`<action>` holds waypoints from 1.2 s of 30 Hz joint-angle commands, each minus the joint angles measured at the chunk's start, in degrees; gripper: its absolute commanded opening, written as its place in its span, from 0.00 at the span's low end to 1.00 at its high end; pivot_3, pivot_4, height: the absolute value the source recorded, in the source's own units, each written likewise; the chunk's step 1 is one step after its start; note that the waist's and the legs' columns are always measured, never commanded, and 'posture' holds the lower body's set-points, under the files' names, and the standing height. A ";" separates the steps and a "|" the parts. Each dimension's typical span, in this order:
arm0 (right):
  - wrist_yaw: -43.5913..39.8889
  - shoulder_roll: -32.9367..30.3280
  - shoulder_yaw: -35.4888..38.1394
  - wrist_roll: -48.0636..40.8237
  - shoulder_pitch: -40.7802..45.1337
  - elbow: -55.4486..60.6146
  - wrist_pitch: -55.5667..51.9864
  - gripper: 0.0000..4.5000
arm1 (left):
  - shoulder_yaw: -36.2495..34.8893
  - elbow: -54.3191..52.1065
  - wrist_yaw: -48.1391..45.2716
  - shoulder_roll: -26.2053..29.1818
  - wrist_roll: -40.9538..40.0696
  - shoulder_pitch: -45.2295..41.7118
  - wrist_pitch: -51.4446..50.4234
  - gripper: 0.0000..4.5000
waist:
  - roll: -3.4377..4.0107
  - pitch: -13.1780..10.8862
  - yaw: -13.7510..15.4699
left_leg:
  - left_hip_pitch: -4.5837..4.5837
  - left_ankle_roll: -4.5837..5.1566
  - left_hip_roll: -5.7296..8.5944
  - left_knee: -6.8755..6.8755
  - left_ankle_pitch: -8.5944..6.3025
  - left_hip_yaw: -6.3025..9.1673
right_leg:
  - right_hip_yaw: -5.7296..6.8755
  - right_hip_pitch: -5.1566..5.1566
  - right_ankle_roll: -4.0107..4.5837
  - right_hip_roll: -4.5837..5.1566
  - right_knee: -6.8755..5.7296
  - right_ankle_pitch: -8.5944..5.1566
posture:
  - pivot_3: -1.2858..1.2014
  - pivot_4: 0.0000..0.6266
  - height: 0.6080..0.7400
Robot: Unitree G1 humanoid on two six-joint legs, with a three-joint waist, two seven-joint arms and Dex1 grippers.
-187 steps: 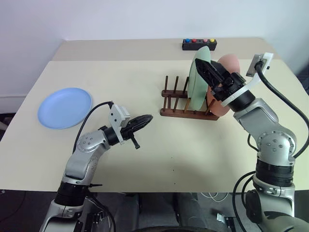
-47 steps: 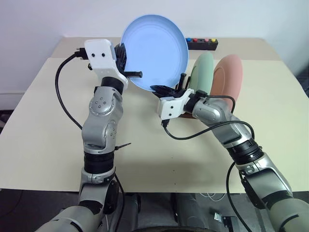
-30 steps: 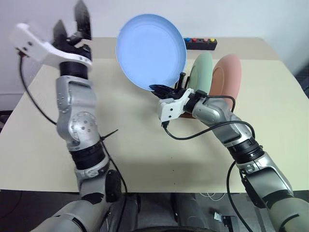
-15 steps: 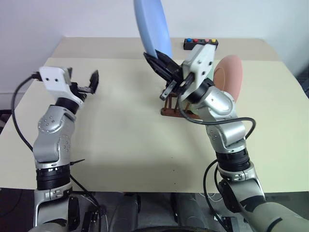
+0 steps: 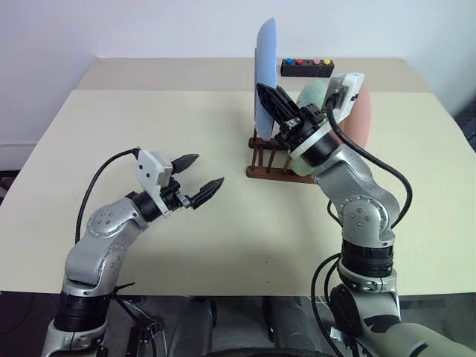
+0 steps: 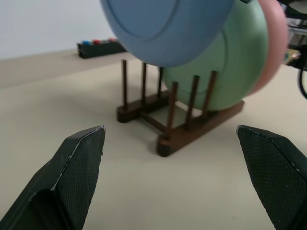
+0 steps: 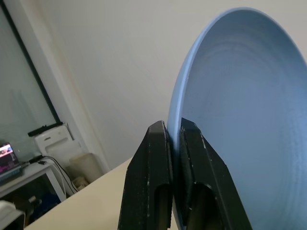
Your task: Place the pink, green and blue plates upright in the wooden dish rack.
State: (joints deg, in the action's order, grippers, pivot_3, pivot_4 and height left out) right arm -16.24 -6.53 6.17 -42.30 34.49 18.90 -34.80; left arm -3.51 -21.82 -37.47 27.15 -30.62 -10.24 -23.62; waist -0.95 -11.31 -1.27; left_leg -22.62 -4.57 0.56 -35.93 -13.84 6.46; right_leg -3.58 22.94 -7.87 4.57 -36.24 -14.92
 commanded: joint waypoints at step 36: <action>2.25 -3.19 1.52 -3.67 -1.53 2.15 -1.80 0.99 | 1.74 -3.28 0.49 -0.63 -0.23 -0.40 -0.45 1.00 | 0.01 -0.01 0.02 | -0.01 0.00 -0.01 0.01 0.00 -0.01 | 0.00 0.01 0.04 0.00 0.02 -0.03 | 0.52 0.24 0.96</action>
State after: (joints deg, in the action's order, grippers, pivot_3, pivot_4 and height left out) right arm -13.24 -9.07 7.89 -46.17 32.23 17.90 -38.08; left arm -1.46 -22.71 -37.06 26.70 -30.53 -9.89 -24.46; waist -0.93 -11.32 -1.25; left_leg -22.63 -4.57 0.55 -35.92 -13.84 6.45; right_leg -3.58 22.95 -7.82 4.57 -36.22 -14.95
